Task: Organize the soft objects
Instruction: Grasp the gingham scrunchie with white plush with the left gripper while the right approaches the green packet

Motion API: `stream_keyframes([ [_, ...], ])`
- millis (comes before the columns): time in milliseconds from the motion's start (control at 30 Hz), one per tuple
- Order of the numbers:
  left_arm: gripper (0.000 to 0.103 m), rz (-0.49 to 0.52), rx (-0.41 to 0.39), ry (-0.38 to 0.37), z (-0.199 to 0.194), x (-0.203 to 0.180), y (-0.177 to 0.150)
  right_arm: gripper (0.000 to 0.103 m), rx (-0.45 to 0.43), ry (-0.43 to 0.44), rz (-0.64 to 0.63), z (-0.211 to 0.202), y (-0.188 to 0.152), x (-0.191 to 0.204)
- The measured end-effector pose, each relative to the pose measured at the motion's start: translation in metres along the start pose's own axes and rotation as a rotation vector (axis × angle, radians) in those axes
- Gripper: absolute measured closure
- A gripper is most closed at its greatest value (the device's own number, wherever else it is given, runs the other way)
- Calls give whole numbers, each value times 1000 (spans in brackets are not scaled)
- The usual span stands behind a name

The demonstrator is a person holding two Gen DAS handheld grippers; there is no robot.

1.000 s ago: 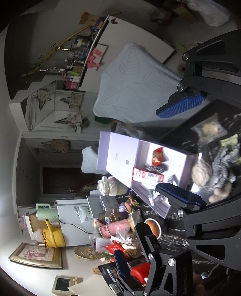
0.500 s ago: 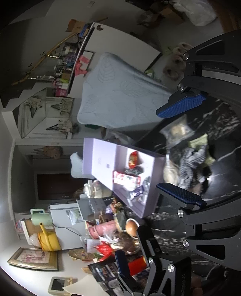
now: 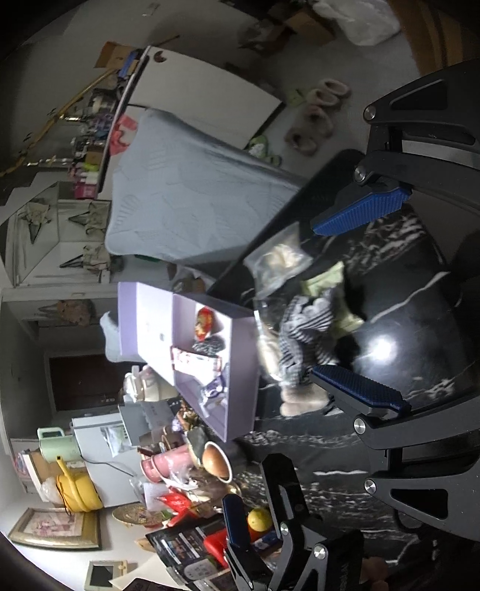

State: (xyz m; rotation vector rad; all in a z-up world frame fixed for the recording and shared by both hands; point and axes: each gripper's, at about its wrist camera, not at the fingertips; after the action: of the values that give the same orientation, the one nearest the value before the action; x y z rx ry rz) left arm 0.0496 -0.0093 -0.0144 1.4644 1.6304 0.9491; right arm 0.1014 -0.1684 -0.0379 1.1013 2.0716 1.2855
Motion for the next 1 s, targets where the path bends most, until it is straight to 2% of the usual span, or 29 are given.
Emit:
stream_keyframes([
  [267, 3, -17, 57, -74, 26, -6, -16, 30, 57, 3, 45, 6, -29, -13],
  [467, 3, 14, 75, -127, 54, -11, -13, 30, 98, 18, 106, 16, -43, -31],
  [667, 3, 103, 101, -146, 84, -24, -12, 30, 122, 21, 119, 30, -45, -45],
  [800, 3, 103, 141, -203, 105, -28, -16, 30, 132, 19, 117, 39, -45, -50],
  [1000, 3, 128, 222, -225, 128, -30, -30, 30, 155, 16, 120, 49, -46, -56],
])
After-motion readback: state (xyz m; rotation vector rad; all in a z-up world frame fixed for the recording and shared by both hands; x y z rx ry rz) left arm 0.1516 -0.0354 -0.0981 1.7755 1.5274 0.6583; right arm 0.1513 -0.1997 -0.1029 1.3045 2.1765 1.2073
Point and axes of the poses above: each gripper's, at about its wrist camera, not at the fingertips, and z roughly the way its jaws point, x to its left, y to its top, and after that the axes turned 14 degrees about -x, right-handed
